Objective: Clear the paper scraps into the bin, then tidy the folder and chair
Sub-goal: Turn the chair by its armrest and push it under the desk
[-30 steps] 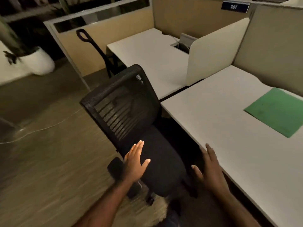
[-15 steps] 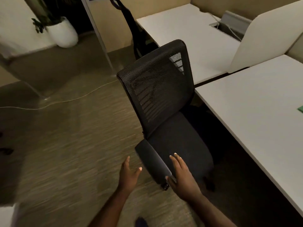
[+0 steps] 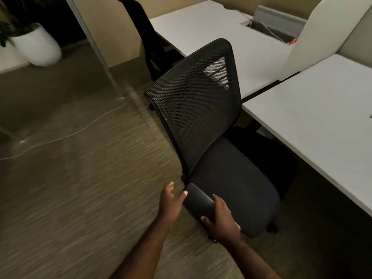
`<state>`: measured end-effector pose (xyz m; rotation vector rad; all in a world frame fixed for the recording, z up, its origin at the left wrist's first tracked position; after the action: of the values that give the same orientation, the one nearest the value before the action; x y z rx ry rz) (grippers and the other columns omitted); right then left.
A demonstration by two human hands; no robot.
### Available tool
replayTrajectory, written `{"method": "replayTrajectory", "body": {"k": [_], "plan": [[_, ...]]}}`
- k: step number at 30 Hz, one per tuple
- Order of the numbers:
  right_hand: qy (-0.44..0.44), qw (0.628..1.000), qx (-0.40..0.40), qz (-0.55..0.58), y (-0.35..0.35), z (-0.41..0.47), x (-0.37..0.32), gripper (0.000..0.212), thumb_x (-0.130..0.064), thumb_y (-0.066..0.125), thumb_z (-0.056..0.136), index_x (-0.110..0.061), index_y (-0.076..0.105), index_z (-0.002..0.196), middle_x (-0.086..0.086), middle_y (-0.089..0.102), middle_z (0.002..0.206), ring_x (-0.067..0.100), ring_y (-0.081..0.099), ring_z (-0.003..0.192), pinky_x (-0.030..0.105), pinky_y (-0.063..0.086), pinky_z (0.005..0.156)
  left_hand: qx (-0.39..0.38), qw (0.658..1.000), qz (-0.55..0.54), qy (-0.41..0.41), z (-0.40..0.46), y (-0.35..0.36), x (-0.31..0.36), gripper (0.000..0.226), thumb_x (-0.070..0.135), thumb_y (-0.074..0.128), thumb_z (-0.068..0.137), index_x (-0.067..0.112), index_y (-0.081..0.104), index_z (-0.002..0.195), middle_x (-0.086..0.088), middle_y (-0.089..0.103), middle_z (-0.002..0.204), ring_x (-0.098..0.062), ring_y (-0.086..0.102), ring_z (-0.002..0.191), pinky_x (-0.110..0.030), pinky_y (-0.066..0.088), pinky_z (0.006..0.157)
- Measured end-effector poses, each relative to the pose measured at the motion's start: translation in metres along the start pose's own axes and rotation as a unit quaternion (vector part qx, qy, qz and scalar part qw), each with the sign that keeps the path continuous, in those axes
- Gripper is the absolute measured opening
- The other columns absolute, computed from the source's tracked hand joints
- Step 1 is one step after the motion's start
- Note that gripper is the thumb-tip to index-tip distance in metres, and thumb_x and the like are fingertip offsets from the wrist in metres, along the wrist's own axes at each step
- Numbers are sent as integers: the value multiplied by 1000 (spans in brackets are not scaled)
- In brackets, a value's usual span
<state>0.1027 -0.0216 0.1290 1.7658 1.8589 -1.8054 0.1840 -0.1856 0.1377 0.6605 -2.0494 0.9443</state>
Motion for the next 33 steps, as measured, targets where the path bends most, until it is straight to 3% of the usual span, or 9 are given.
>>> {"method": "replayTrajectory", "body": {"k": [3, 5, 8, 13, 16, 21, 33], "plan": [[-4, 998, -1, -55, 17, 15, 7, 92, -49, 64, 82, -12, 16, 151, 4, 27, 155, 20, 30, 140, 32, 27, 114, -46, 986, -100, -128, -2, 22, -33, 72, 15, 72, 83, 5, 32, 141, -17, 48, 139, -23, 52, 116, -35, 44, 94], [3, 996, -9, -91, 25, 26, 12, 100, -52, 68, 76, -13, 14, 151, 4, 31, 153, 21, 35, 136, 35, 31, 112, -82, 954, -193, -213, -6, 38, -50, 65, 19, 74, 81, 10, 38, 135, -7, 54, 130, -22, 56, 109, -38, 46, 85], [36, 992, -47, -107, 29, 43, 16, 107, -55, 74, 62, -17, 22, 148, 0, 40, 144, 22, 44, 127, 41, 41, 103, -129, 899, -303, -290, -5, 62, -60, 47, 18, 72, 82, 5, 56, 125, -15, 67, 118, -32, 64, 105, -38, 51, 74], [59, 985, -117, -114, 24, 69, 18, 96, -47, 85, 46, -21, 40, 126, 2, 58, 124, 23, 57, 111, 32, 48, 84, -160, 865, -359, -312, 2, 77, -64, 29, 19, 69, 85, 2, 68, 108, -17, 74, 98, -30, 70, 92, -38, 57, 69], [59, 985, -116, -114, 29, 70, 18, 95, -43, 87, 48, -20, 40, 127, 6, 58, 124, 27, 56, 111, 34, 48, 86, -157, 864, -363, -312, 4, 75, -72, 25, 19, 67, 85, 3, 68, 104, -14, 76, 90, -24, 74, 80, -33, 58, 59], [53, 985, -119, -114, 29, 62, 20, 89, -41, 89, 46, -20, 43, 118, 5, 61, 118, 26, 59, 107, 32, 48, 84, -156, 858, -375, -316, -1, 76, -83, 24, 18, 68, 84, 4, 68, 103, -17, 75, 97, -30, 68, 97, -41, 55, 73], [35, 979, -175, -98, 65, 17, 8, 94, -45, 91, 46, -21, 42, 123, 5, 59, 122, 25, 56, 111, 35, 48, 93, -101, 876, -359, -305, -46, 44, -122, 20, 20, 68, 83, 6, 70, 97, -16, 76, 88, -29, 71, 84, -39, 54, 66]]}}
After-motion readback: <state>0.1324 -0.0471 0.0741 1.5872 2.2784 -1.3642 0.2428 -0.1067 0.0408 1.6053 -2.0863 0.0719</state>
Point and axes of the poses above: each hand's wrist, its own z-axis towards the middle knuckle, its own y-axis out of the palm, x = y × z, the point moved 1 cm from there along z, towards the middle knuckle
